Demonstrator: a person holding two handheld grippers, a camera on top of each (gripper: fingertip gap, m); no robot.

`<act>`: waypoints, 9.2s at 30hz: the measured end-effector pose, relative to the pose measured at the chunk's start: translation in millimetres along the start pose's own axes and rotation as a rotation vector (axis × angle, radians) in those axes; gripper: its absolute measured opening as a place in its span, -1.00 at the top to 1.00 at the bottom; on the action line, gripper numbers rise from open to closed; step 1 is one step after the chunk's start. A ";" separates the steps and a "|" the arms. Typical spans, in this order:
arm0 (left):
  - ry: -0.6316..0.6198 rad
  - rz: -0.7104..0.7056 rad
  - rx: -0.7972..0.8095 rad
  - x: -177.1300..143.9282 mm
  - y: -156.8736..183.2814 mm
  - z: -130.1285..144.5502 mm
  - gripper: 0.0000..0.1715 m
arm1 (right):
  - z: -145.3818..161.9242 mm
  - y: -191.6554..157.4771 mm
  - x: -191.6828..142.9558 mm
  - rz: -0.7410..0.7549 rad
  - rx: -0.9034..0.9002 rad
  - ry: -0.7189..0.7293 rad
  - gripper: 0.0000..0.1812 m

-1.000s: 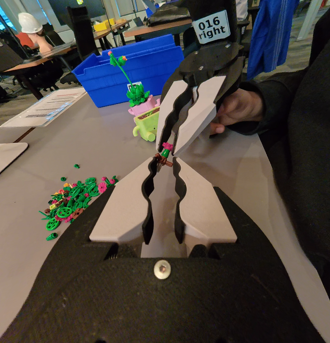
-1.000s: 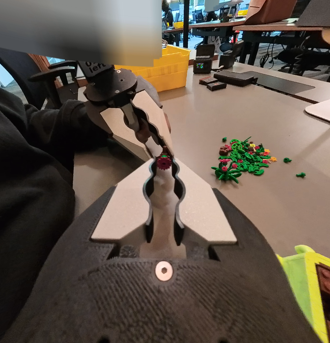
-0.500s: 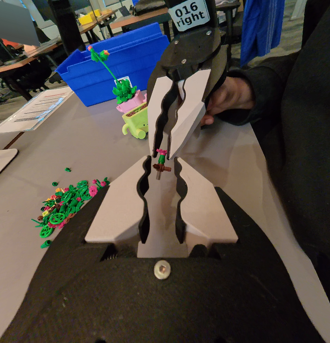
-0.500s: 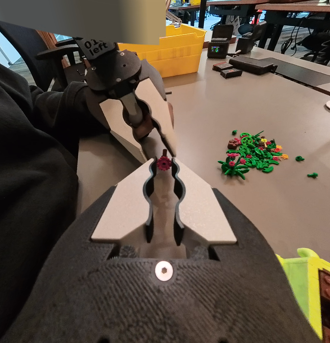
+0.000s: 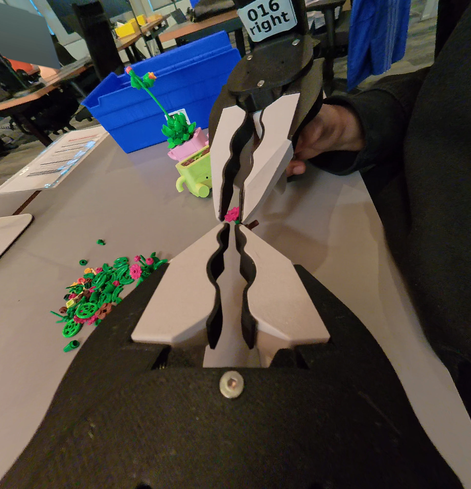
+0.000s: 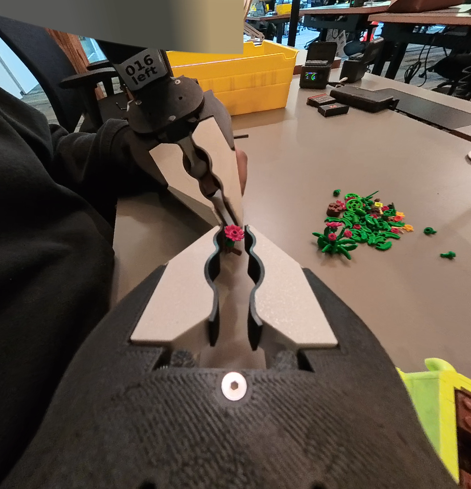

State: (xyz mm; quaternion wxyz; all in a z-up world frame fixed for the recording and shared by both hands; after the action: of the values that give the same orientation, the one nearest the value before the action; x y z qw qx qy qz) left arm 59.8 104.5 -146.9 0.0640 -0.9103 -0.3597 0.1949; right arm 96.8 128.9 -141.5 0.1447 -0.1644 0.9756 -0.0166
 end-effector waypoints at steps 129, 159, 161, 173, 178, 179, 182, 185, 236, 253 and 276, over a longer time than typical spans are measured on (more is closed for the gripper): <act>0.493 0.131 -1.117 -63.4 -94.3 -6.3 0.98 | 12.4 125.5 52.8 0.598 0.109 -0.332 1.00; 0.604 0.070 -1.285 -48.7 -99.7 4.4 0.99 | -55.6 34.8 56.4 0.384 -0.222 0.048 0.87; 0.612 0.066 -1.298 -46.2 -97.0 3.7 0.99 | -57.1 34.8 57.5 0.414 -0.243 0.044 0.87; 0.668 0.099 -1.263 -49.4 -89.7 -9.3 0.99 | -67.6 33.5 44.7 0.434 -0.234 0.082 0.98; 0.643 0.055 -1.216 -49.6 -88.0 -11.0 1.00 | -66.6 33.6 40.8 0.302 -0.047 0.159 0.98; 0.645 0.052 -1.211 -49.8 -87.8 -11.3 1.00 | -66.3 34.1 40.2 0.267 0.002 0.180 0.98; 0.642 0.060 -1.200 -50.1 -87.2 -12.4 1.00 | -65.0 36.2 37.5 0.140 0.174 0.250 0.98; 0.638 0.079 -1.194 -49.4 -85.8 -13.4 1.00 | -63.2 37.5 34.5 0.042 0.288 0.299 0.98; 0.329 0.262 -0.700 -49.2 -20.9 -27.7 0.81 | -37.6 -5.2 12.2 -0.322 0.243 0.238 0.99; 0.291 0.223 -0.658 -44.0 -18.5 -24.3 0.87 | -38.1 -4.7 11.6 -0.314 0.244 0.242 0.99; 0.303 0.257 -0.674 -46.4 -16.1 -29.3 0.96 | -48.6 -19.5 9.3 -0.189 -0.063 0.261 0.90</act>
State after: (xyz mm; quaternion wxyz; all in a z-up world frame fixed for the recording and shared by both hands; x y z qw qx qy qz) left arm 30.5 85.4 -101.5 -0.2113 -0.9364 -0.2728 -0.0645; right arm 80.5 106.8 -95.9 0.0091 -0.2561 0.9664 -0.0209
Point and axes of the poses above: each gripper's, where its closed fingertips meet, x out along the fingers, z out of its underside, y = z × x across the jaws, the point moved 3 cm from there along -x, back along the fingers, and after that the axes turned 4 degrees about -z, right-handed, at the moved point
